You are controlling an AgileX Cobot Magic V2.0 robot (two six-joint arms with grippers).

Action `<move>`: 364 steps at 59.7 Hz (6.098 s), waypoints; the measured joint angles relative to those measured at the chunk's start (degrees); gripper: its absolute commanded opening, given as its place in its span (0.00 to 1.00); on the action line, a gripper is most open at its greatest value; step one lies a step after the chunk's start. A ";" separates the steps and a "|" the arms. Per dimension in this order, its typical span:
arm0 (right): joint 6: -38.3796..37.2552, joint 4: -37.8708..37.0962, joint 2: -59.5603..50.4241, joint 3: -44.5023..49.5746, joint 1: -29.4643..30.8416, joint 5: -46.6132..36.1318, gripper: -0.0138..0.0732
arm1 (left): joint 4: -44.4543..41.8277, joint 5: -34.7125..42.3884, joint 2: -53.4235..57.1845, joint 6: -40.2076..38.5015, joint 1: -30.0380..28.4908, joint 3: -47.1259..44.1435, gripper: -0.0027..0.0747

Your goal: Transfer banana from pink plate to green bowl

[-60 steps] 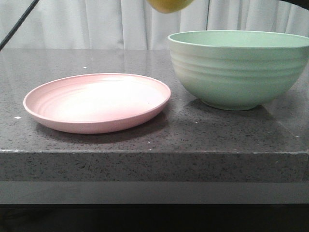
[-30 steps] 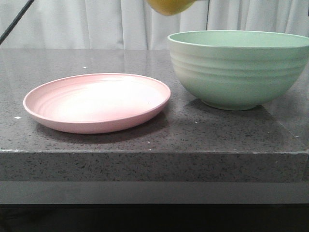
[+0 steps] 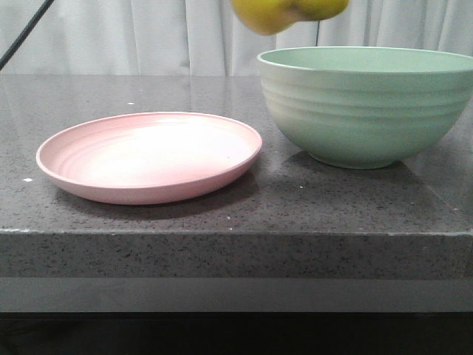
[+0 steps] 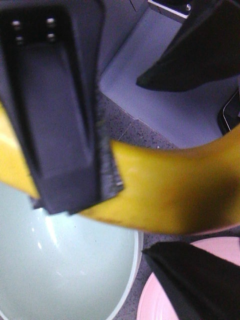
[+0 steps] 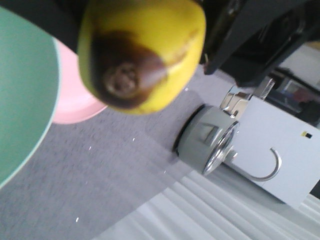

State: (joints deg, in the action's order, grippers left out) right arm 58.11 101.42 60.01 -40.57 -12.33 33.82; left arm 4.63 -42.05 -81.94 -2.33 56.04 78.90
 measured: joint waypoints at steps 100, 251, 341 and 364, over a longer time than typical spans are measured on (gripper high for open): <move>8.12 -36.10 24.63 -19.44 0.00 -18.20 0.65 | -0.47 0.13 0.00 0.00 0.00 0.00 0.79; 8.15 -25.78 -51.32 20.73 0.00 -15.26 0.09 | -11.72 20.09 73.73 -8.63 -7.42 -56.88 0.01; 8.15 -25.78 -51.32 20.85 0.00 -15.14 0.09 | 1.95 34.02 82.18 4.14 -57.73 -79.27 0.01; 8.15 -25.78 -51.32 20.85 0.00 -15.14 0.09 | 2.08 35.04 82.18 4.14 -57.73 -79.27 0.01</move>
State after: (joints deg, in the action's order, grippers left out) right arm 66.26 75.64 8.69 -19.72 -12.33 18.68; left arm 6.70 -7.02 0.24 1.81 -1.69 -0.37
